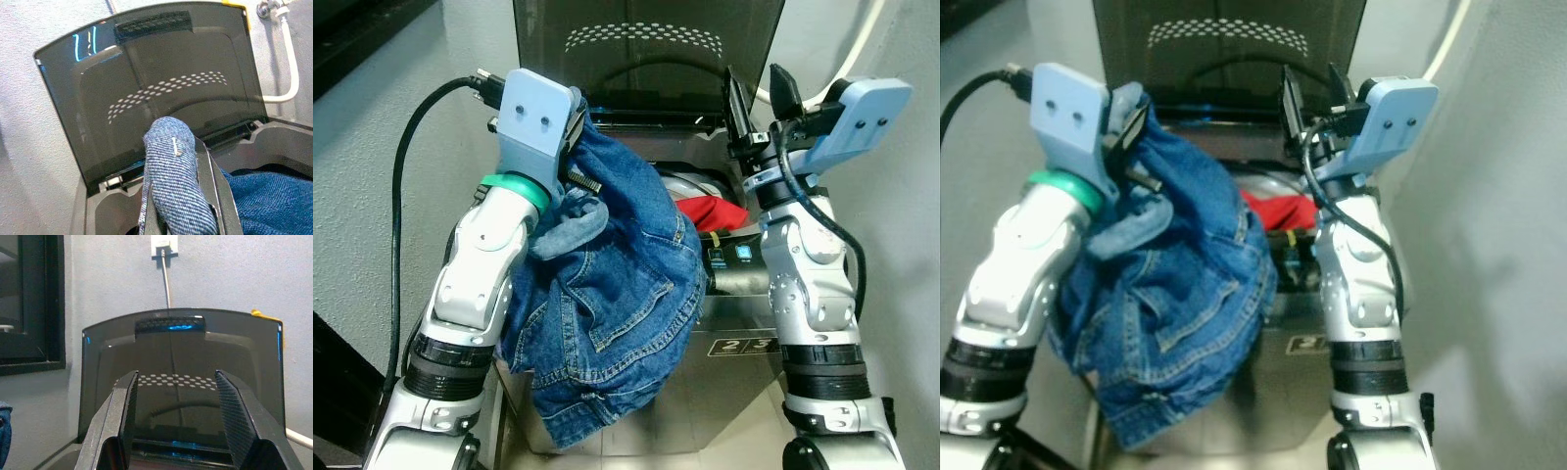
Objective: Clothes washing
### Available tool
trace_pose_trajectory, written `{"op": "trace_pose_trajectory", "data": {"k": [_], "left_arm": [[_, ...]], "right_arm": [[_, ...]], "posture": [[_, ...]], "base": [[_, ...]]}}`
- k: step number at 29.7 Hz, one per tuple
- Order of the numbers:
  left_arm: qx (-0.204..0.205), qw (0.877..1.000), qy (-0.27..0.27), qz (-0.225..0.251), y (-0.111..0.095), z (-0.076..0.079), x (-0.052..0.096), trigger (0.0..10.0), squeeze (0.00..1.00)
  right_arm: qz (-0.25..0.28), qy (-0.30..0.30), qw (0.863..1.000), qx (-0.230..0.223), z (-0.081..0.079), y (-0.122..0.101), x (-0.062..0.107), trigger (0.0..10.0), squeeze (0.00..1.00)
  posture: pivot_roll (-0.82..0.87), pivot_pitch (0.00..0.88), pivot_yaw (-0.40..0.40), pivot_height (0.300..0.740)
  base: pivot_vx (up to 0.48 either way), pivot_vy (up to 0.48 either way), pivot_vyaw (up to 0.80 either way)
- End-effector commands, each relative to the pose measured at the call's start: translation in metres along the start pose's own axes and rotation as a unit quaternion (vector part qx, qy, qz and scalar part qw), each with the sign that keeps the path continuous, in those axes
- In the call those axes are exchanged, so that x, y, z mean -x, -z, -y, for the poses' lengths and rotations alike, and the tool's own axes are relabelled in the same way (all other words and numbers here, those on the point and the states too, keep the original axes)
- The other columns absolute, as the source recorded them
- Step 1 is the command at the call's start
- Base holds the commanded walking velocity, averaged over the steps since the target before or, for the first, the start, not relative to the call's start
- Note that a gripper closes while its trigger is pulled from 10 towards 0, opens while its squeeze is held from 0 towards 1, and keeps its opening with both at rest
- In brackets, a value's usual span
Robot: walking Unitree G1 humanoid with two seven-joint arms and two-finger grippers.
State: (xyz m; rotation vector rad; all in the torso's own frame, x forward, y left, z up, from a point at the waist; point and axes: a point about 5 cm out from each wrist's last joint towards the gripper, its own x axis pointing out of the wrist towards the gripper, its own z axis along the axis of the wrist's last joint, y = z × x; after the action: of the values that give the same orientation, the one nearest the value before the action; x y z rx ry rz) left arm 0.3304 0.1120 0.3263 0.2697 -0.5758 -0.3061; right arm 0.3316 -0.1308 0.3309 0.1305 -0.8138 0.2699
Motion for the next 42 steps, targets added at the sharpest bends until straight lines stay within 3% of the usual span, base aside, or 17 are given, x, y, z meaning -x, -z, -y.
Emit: {"op": "trace_pose_trajectory", "data": {"k": [1,10,12,13,14,17,20,21,22,25,26,27,30,34,37,39,42], "left_arm": [[-0.038,0.999,0.02,0.024,-0.002,0.003,-0.003,10.0,0.0],[-0.163,0.984,-0.021,0.068,-0.006,-0.019,-0.033,10.0,0.0],[-0.29,0.945,-0.055,0.139,-0.031,-0.031,-0.06,10.0,0.0],[-0.29,0.945,-0.055,0.139,-0.031,-0.031,-0.06,10.0,0.0],[-0.34,0.921,-0.065,0.179,-0.047,-0.03,-0.069,10.0,0.0],[-0.34,0.921,-0.065,0.179,-0.047,-0.03,-0.069,10.0,0.0],[-0.399,0.884,-0.079,0.229,-0.067,-0.025,-0.081,10.0,0.0],[-0.4,0.889,-0.06,0.213,-0.063,-0.018,-0.087,10.0,0.0],[-0.316,0.942,-0.002,0.113,-0.04,-0.01,-0.094,10.0,0.0],[-0.237,0.969,0.054,0.047,-0.021,0.0,-0.096,10.0,0.0],[-0.126,0.987,0.101,-0.015,-0.001,0.008,-0.093,10.0,0.0],[-0.126,0.987,0.101,-0.015,-0.001,0.008,-0.093,10.0,0.0],[0.118,0.97,0.19,-0.101,0.033,0.03,-0.077,10.0,0.0],[0.212,0.947,0.21,-0.123,0.041,0.032,-0.071,10.0,0.0],[0.223,0.947,0.209,-0.1,0.033,0.026,-0.069,10.0,0.0],[0.125,0.974,0.189,-0.02,0.017,0.017,-0.065,10.0,0.0],[0.064,0.981,0.184,0.017,0.011,0.014,-0.061,10.0,0.0]], "right_arm": [[-0.004,-0.033,0.999,0.002,-0.009,0.002,-0.001,10.0,0.0],[0.03,-0.063,0.998,0.001,-0.027,-0.007,-0.015,10.0,0.0],[0.113,-0.047,0.991,0.063,-0.029,-0.034,-0.028,10.0,0.0],[0.113,-0.047,0.991,0.063,-0.029,-0.034,-0.028,10.0,0.0],[0.152,-0.041,0.982,0.104,-0.029,-0.048,-0.032,10.0,0.0],[0.152,-0.041,0.982,0.104,-0.029,-0.048,-0.032,10.0,0.0],[0.191,-0.033,0.968,0.159,-0.027,-0.064,-0.034,10.0,0.0],[0.185,-0.027,0.967,0.175,-0.023,-0.063,-0.032,10.0,0.0],[0.16,-0.023,0.97,0.18,-0.019,-0.055,-0.027,10.0,0.0],[0.142,-0.021,0.973,0.182,-0.016,-0.049,-0.024,10.0,0.0],[0.124,-0.021,0.976,0.178,-0.015,-0.042,-0.021,10.0,0.0],[0.124,-0.021,0.976,0.178,-0.015,-0.042,-0.021,10.0,0.0],[0.058,-0.008,0.989,0.134,-0.008,-0.018,-0.009,10.0,0.0],[0.028,0.008,0.993,0.112,-0.003,-0.004,0.0,10.0,0.0],[0.022,0.015,0.994,0.109,-0.002,0.0,0.002,10.0,0.0],[0.018,0.019,0.994,0.107,-0.002,0.004,0.005,10.0,0.0],[0.016,0.02,0.994,0.105,-0.002,0.005,0.006,10.0,0.0]], "posture": [[0.05,0.07,0.03,0.74],[0.05,0.096,0.026,0.74],[0.02,0.127,0.044,0.74],[0.02,0.127,0.044,0.74],[0.01,0.144,0.05,0.74],[0.01,0.144,0.05,0.74],[-0.02,0.189,0.069,0.74],[-0.03,0.209,0.073,0.74],[-0.03,0.209,0.073,0.74],[-0.02,0.215,0.076,0.74],[-0.03,0.219,0.078,0.74],[-0.03,0.219,0.078,0.74],[-0.02,0.215,0.074,0.74],[-0.01,0.204,0.063,0.74],[0.0,0.198,0.061,0.74],[0.02,0.184,0.057,0.74],[0.02,0.177,0.057,0.74]], "base": [[0.0,0.0,0.0],[0.0,0.0,0.0],[0.0,0.0,0.0],[0.0,0.0,0.0],[0.0,0.0,0.0],[0.0,0.0,0.0],[0.0,0.0,0.0],[0.0,0.0,0.0],[0.0,0.0,0.0],[0.0,0.0,0.0],[0.0,0.0,0.0],[0.0,0.0,0.0],[0.0,0.0,0.0],[0.0,0.0,0.0],[0.0,0.0,0.0],[0.0,0.0,0.0],[0.0,0.0,0.0]]}}
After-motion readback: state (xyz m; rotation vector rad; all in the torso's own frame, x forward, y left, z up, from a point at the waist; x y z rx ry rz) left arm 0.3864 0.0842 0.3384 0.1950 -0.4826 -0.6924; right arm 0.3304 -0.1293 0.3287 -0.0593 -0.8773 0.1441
